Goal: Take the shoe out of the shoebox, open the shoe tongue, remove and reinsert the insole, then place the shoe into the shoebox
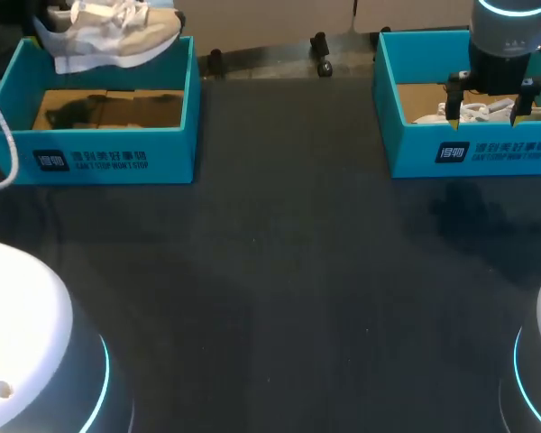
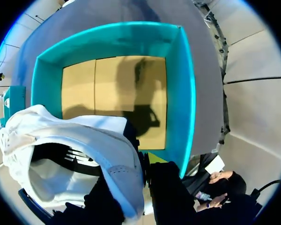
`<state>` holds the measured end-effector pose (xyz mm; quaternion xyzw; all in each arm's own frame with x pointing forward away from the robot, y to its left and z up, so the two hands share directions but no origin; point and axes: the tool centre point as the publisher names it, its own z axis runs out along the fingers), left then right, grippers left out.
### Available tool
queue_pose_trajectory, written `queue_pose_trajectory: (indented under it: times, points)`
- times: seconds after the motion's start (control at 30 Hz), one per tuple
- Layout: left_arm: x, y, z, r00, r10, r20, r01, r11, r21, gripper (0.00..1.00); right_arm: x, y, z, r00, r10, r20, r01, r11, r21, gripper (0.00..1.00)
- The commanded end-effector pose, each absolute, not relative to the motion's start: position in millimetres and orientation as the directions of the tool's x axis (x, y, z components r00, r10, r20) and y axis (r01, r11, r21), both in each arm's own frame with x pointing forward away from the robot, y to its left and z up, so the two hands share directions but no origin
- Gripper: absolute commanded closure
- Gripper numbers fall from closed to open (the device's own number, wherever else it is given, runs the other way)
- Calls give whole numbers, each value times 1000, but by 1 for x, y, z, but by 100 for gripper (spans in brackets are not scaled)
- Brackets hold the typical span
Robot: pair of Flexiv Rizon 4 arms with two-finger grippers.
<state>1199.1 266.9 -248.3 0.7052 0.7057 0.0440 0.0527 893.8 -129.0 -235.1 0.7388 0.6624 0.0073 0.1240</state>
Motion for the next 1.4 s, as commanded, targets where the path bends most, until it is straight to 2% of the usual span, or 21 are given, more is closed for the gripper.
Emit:
queue_pose_trajectory:
  times: [0.03,0.13,0.8,0.97,1.23,1.4]
  points:
    - [1177,265,-220,-20,999,-28,979,26,201,100,893,-129,-236,122,981,-152,977,-91,195,0]
    - [1176,263,-208,-37,997,-64,979,49,197,100,893,-129,-236,122,981,-152,977,-91,195,0]
    - [1176,263,-208,-37,997,-64,979,49,197,100,893,-129,-236,122,981,-152,977,-91,195,0]
    - [1159,258,-197,-2,999,-36,977,9,212,100,893,-129,-236,122,981,-152,977,-91,195,0]
    - [1138,258,-181,-42,999,25,979,37,203,100,893,-129,-236,122,981,-152,977,-91,195,0]
    - [1117,255,-176,-21,999,50,979,10,204,100,893,-129,-236,122,981,-152,977,-91,195,0]
